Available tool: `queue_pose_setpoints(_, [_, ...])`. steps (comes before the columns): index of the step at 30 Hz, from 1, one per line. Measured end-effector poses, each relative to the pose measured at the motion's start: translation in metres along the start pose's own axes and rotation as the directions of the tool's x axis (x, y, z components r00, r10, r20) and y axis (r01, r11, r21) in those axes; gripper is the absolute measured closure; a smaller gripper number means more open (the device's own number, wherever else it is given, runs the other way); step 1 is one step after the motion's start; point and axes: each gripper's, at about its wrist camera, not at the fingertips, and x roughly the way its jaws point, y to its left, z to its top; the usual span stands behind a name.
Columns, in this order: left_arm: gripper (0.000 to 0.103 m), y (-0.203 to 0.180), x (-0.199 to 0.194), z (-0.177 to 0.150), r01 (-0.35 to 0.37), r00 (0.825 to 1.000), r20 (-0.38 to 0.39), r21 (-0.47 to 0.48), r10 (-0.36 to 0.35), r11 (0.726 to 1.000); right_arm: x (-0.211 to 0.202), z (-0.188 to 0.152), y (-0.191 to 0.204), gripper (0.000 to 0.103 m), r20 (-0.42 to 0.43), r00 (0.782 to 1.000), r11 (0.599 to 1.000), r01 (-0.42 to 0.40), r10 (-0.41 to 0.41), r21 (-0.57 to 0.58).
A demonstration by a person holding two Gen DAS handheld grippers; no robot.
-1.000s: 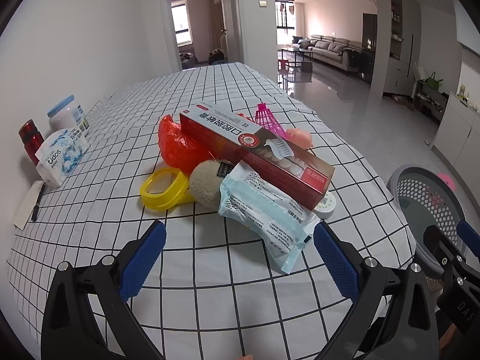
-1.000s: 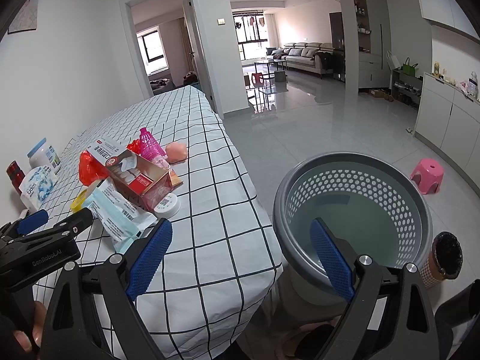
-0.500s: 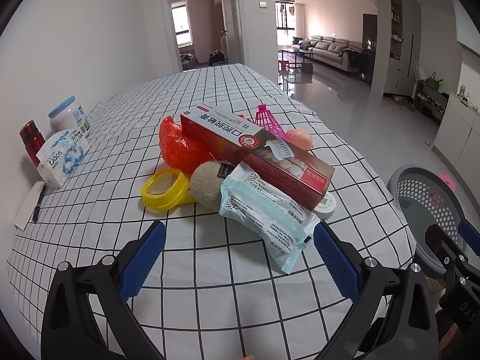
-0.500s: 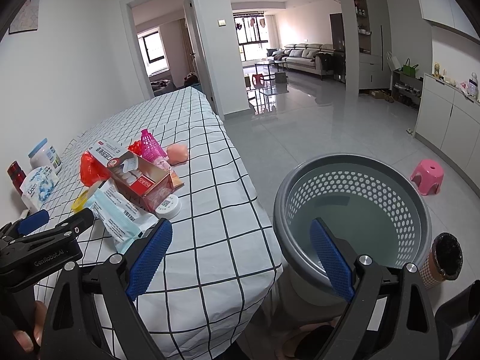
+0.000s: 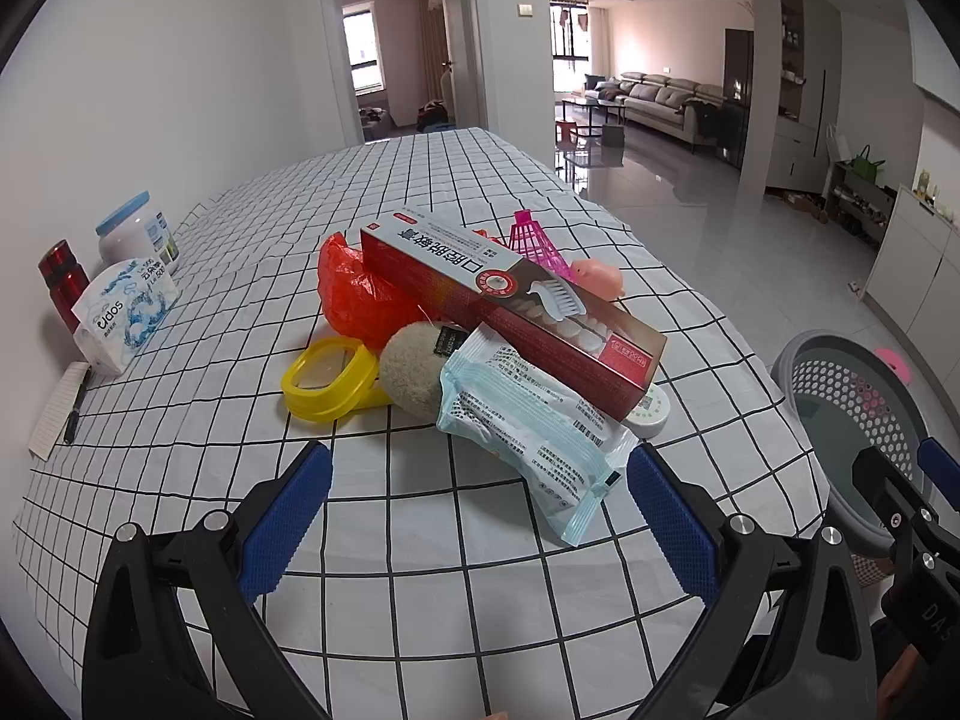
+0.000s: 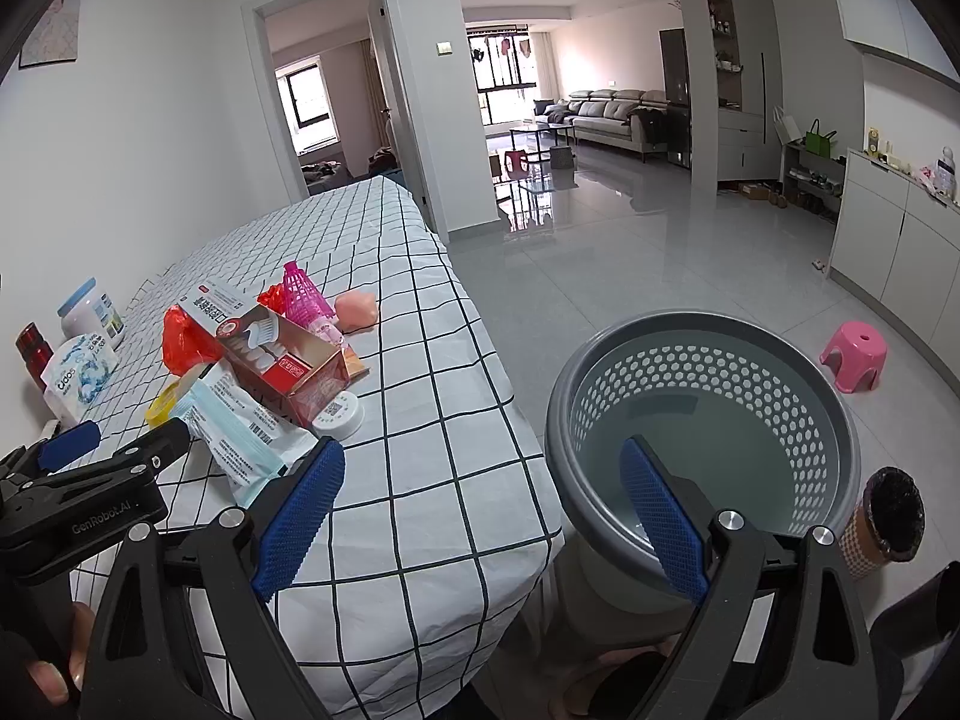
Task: Collect trash
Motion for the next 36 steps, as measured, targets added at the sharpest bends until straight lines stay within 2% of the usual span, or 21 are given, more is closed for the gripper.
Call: queue_pose_setpoints(36, [0.006, -0.0013, -0.0032, 0.0029, 0.003, 1.0, 0.012, -0.001, -0.003, 1.0, -0.0006, 0.0002, -0.0005, 0.014, 0.002, 1.0, 1.0, -0.001, 0.001, 0.001])
